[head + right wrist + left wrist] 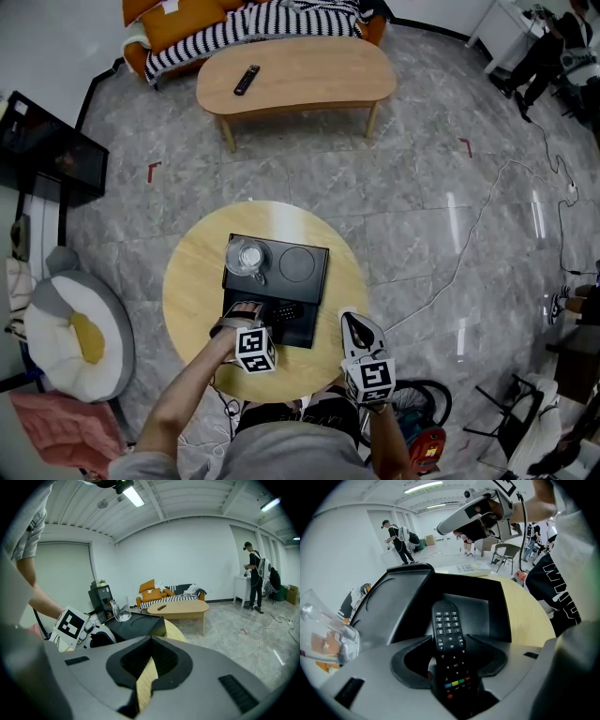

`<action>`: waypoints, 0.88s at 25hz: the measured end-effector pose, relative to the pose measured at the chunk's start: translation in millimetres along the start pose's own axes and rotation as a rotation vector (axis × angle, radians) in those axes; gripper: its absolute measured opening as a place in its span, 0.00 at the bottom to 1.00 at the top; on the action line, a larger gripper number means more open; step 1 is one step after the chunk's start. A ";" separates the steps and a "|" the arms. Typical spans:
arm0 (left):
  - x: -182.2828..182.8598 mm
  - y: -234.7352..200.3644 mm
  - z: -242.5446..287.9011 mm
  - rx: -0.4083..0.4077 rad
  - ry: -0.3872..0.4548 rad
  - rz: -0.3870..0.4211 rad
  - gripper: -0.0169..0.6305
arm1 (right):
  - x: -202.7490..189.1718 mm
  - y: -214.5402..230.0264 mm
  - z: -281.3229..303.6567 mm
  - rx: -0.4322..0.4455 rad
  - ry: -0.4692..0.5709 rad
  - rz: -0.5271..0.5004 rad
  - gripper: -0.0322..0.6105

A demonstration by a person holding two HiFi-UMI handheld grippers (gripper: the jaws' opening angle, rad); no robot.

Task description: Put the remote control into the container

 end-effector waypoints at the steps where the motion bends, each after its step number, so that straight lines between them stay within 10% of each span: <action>1: -0.1 -0.4 -0.5 0.003 -0.001 -0.001 0.34 | 0.4 -0.1 0.2 0.001 0.000 0.001 0.06; 22: 6.4 -6.5 -25.0 0.117 0.019 -0.116 0.37 | 4.5 -1.7 -8.3 0.016 0.017 -0.007 0.06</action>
Point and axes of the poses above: the fingertips, and each gripper's own axes: z forward along the fingers, y to its right, x out of its top, the point moved 10 cm from there along -z, backward along the fingers, and after that the axes turned 4 degrees about z, right-handed, at the moved point
